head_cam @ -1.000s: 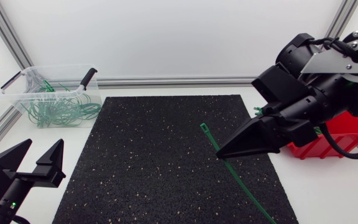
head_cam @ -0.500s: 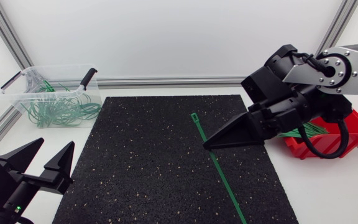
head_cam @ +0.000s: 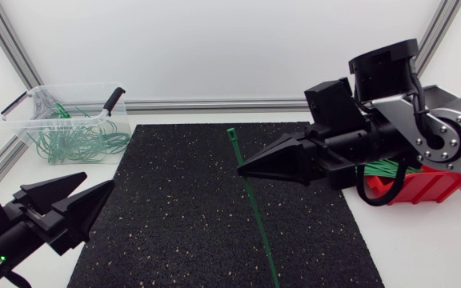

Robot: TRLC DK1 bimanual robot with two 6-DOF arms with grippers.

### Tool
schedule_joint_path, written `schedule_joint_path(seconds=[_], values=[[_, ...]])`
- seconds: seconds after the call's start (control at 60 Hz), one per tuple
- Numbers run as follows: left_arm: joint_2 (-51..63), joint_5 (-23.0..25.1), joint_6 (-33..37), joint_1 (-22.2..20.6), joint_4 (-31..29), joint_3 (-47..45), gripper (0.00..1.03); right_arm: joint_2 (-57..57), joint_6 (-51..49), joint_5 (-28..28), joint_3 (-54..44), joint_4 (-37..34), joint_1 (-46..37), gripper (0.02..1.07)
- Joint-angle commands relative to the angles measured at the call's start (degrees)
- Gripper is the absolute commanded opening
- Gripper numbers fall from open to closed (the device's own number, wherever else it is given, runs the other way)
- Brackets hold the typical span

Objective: Take a green cable tie from the red box, thread the tail through the head to close it, then place it in the transparent bin on the left.

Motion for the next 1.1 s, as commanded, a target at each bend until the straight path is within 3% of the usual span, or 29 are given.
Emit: schedule_joint_path(seconds=[0.0, 0.133, 0.533, 0.9, 1.083], values=[[3.9, 3.5, -4.0, 1.1, 1.5, 4.5, 1.00, -0.2, 8.6, 1.4, -3.2, 5.8, 1.5, 0.08], [9.8, 12.5, -7.2, 3.5, 3.2, 8.5, 1.00, 1.2, 15.5, 1.9, -4.5, 14.3, 1.9, 0.08], [24.3, 33.7, -11.1, 1.7, 5.7, 18.3, 1.00, 2.7, 22.8, 1.8, -5.4, 20.3, 2.0, 0.08], [36.7, 35.8, -12.4, -12.5, 12.8, 24.4, 1.00, 1.8, 26.7, 0.2, -6.3, 22.5, 2.6, 0.08], [44.2, 36.8, -12.4, -16.0, 16.3, 27.2, 1.00, 0.4, 36.2, -1.1, -9.2, 33.1, 1.7, 0.08]])
